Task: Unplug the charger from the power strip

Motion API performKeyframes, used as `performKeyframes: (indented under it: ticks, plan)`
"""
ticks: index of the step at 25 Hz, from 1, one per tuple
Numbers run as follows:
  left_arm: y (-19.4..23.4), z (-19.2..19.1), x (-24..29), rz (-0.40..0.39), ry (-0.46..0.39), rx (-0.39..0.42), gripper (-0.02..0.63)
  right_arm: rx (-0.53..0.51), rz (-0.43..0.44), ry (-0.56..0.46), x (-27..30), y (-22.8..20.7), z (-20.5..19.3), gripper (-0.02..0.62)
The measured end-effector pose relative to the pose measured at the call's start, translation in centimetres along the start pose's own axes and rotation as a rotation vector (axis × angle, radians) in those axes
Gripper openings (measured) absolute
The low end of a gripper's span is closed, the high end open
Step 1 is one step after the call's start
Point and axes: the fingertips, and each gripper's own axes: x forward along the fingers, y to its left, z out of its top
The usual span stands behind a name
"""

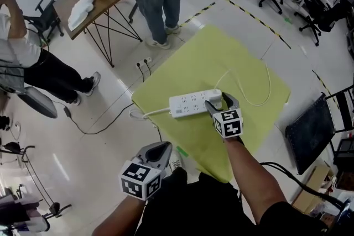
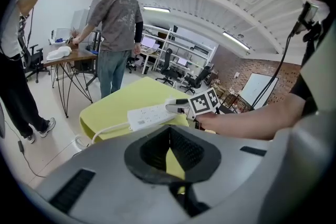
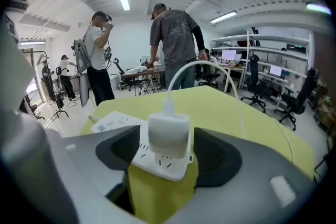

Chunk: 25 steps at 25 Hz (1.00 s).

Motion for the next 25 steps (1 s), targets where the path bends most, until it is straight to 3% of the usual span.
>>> performKeyframes:
  ticks: [4, 7, 20, 25]
  plan:
    - [1.1, 0.2, -0.3, -0.003, 0.002, -0.004, 0.008, -0.025, -0.013, 0.021, 0.8, 0.1, 0.1, 0.310]
    - [1.4, 0.6, -0.1, -0.007, -0.004, -0.002, 0.008, -0.037, -0.020, 0.023, 1.1, -0.2, 0.2, 0.268]
    - [1.2, 0.9, -0.2, -0.021, -0.013, -0.004, 0.008, 0.010, 0.002, 0.009, 0.3, -0.5, 1.6, 0.264]
    - [0.8, 0.6, 0.4, -0.037, -0.013, -0.039, 0.008, 0.021, 0.014, 0.003, -1.8, -1.1, 1.4, 0.264]
